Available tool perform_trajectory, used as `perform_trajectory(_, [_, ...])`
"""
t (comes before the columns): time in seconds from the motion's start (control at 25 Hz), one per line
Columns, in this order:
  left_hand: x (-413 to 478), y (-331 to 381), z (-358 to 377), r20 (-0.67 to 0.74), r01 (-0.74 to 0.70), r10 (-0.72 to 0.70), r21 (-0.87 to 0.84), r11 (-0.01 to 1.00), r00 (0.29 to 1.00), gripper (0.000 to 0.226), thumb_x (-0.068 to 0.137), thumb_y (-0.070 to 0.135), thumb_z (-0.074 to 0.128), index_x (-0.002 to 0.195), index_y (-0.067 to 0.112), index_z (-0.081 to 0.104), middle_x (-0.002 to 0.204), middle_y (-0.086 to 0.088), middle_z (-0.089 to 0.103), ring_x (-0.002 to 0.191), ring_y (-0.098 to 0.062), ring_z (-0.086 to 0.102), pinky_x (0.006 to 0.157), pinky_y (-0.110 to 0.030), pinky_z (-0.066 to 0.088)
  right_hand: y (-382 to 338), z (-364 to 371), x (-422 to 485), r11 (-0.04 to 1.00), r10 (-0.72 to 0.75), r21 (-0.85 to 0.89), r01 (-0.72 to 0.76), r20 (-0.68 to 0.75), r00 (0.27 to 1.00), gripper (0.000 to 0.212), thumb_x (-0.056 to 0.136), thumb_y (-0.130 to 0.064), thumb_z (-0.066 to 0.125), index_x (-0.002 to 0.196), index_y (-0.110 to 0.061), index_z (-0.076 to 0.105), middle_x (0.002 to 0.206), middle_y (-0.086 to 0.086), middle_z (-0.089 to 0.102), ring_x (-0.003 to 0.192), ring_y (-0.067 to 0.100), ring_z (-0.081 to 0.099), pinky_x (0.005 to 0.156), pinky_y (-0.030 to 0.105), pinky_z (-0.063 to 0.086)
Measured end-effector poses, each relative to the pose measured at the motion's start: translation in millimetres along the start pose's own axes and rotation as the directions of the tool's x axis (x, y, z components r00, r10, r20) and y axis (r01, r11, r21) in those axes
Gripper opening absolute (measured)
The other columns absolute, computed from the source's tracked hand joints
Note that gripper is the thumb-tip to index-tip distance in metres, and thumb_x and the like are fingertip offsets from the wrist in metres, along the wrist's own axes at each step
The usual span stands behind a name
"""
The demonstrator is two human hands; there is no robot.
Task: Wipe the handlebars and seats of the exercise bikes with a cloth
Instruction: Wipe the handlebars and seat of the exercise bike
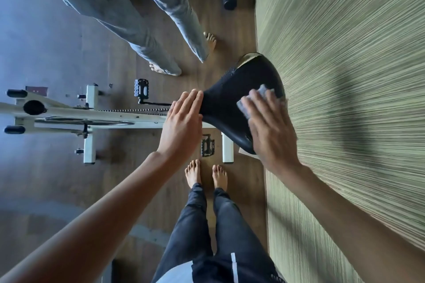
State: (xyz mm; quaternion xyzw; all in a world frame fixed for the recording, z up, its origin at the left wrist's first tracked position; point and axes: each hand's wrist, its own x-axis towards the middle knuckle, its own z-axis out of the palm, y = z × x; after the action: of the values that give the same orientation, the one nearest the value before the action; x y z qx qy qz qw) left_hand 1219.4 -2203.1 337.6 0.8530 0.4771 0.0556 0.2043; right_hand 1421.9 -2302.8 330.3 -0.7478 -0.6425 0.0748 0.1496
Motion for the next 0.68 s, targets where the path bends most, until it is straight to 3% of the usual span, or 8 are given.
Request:
perform_trajectory(0.08, [0,-1,-1,-0.001,-0.005,0.005,0.006,1.0,1.0,0.057,0.092,0.003,0.059,0.146,0.001,0.041,0.149,-0.02,0.045,0.14,-0.037,0.039,0.115,-0.051,0.034,-1,1,16,0.982,-0.182,-0.039,0.184,0.067,0.981,0.045,0.107,-0.02,0.037,0.152,-0.018,0.04,0.161,0.001,0.032,0.152,0.026,0.02,0.123,0.047,0.019])
perform_trajectory(0.16, [1,-2,-2,-0.013,-0.015,0.015,0.002,1.0,1.0,0.057,0.09,0.002,0.061,0.144,-0.001,0.044,0.146,-0.021,0.048,0.138,-0.038,0.042,0.114,-0.051,0.036,10,2,54,0.973,-0.208,-0.082,0.214,0.078,0.975,0.047,0.106,-0.021,0.035,0.153,-0.02,0.038,0.162,0.0,0.031,0.152,0.026,0.019,0.123,0.048,0.017])
perform_trajectory(0.32, [1,-4,-5,-0.023,-0.038,0.038,0.011,0.999,0.999,0.055,0.089,0.004,0.062,0.142,-0.001,0.047,0.144,-0.02,0.052,0.135,-0.038,0.047,0.113,-0.049,0.039,21,-1,63,0.992,0.127,-0.019,-0.127,-0.028,0.992,0.047,0.108,-0.025,0.031,0.155,-0.02,0.032,0.164,0.003,0.025,0.153,0.029,0.016,0.122,0.047,0.021])
perform_trajectory(0.36, [1,-5,-5,-0.025,-0.039,0.039,0.013,0.999,0.999,0.055,0.089,0.005,0.063,0.142,0.0,0.047,0.143,-0.019,0.052,0.134,-0.038,0.047,0.112,-0.048,0.039,15,0,43,0.991,0.129,-0.023,-0.129,-0.014,0.992,0.047,0.108,-0.024,0.032,0.155,-0.019,0.033,0.164,0.003,0.025,0.153,0.029,0.015,0.122,0.048,0.022])
perform_trajectory(0.44, [2,-6,-5,-0.025,-0.032,0.032,0.006,0.999,0.999,0.055,0.09,0.006,0.063,0.143,0.001,0.047,0.144,-0.018,0.052,0.135,-0.037,0.047,0.112,-0.048,0.039,6,-2,6,0.993,-0.092,-0.06,0.097,0.078,0.993,0.046,0.108,-0.024,0.035,0.154,-0.019,0.036,0.163,0.002,0.028,0.153,0.027,0.016,0.122,0.048,0.021])
perform_trajectory(0.52, [0,-4,-3,-0.027,-0.026,0.026,-0.008,1.0,0.999,0.055,0.091,0.006,0.062,0.143,0.002,0.046,0.145,-0.018,0.051,0.137,-0.037,0.045,0.112,-0.05,0.039,20,-5,21,0.937,-0.335,-0.047,0.345,0.149,0.93,0.045,0.107,-0.025,0.036,0.152,-0.022,0.04,0.161,-0.001,0.033,0.152,0.024,0.019,0.123,0.046,0.018])
perform_trajectory(0.56, [0,-4,-2,-0.033,-0.026,0.026,-0.013,1.0,0.999,0.055,0.091,0.006,0.061,0.144,0.002,0.046,0.145,-0.018,0.05,0.137,-0.038,0.045,0.112,-0.05,0.039,29,-6,43,0.925,-0.368,-0.046,0.378,0.142,0.919,0.044,0.107,-0.026,0.036,0.151,-0.023,0.041,0.16,-0.002,0.035,0.152,0.024,0.021,0.124,0.044,0.016])
perform_trajectory(0.68, [-1,-4,-1,-0.052,-0.017,0.015,-0.024,1.0,0.999,0.055,0.09,0.003,0.061,0.143,0.001,0.047,0.145,-0.018,0.051,0.136,-0.038,0.045,0.112,-0.05,0.039,32,-6,79,0.986,-0.162,-0.031,0.164,0.056,0.985,0.044,0.106,-0.023,0.038,0.15,-0.022,0.043,0.159,-0.001,0.037,0.151,0.027,0.022,0.124,0.042,0.012])
